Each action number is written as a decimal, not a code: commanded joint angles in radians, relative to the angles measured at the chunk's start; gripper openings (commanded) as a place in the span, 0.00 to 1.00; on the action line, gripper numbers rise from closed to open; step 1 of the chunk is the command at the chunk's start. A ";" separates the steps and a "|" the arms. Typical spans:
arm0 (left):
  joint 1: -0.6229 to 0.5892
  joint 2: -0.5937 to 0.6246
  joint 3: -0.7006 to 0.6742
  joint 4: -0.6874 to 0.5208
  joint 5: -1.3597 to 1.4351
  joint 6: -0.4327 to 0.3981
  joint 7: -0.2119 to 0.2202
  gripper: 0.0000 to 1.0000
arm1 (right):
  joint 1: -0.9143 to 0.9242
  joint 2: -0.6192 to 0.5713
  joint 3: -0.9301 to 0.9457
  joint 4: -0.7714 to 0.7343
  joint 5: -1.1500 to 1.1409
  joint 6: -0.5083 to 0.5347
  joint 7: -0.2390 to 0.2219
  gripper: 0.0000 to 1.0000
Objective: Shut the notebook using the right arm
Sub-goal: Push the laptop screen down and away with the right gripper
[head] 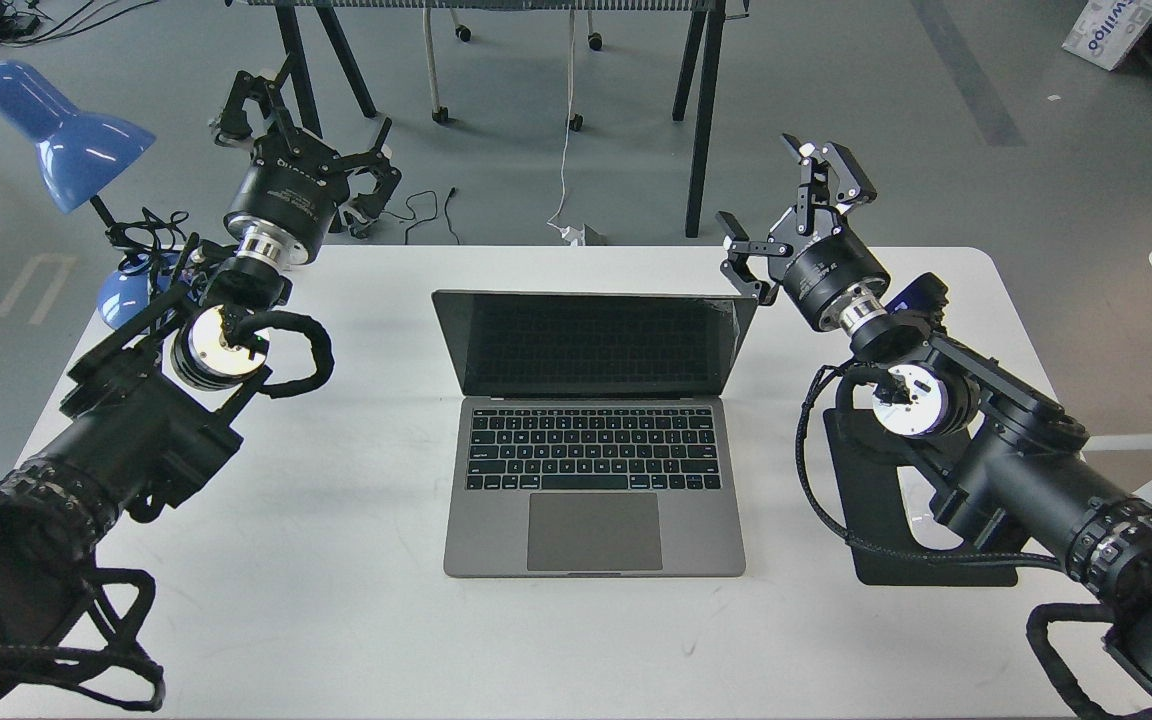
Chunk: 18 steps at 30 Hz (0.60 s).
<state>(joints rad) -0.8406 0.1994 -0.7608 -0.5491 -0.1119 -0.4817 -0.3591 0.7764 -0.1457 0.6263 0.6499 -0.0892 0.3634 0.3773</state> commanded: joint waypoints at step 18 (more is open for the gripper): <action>0.000 0.000 0.000 0.000 0.000 -0.003 0.000 1.00 | -0.045 -0.101 -0.235 0.094 -0.011 0.005 0.006 1.00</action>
<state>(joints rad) -0.8407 0.1994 -0.7608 -0.5493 -0.1119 -0.4848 -0.3591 0.7318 -0.2413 0.4267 0.7285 -0.0987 0.3679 0.3825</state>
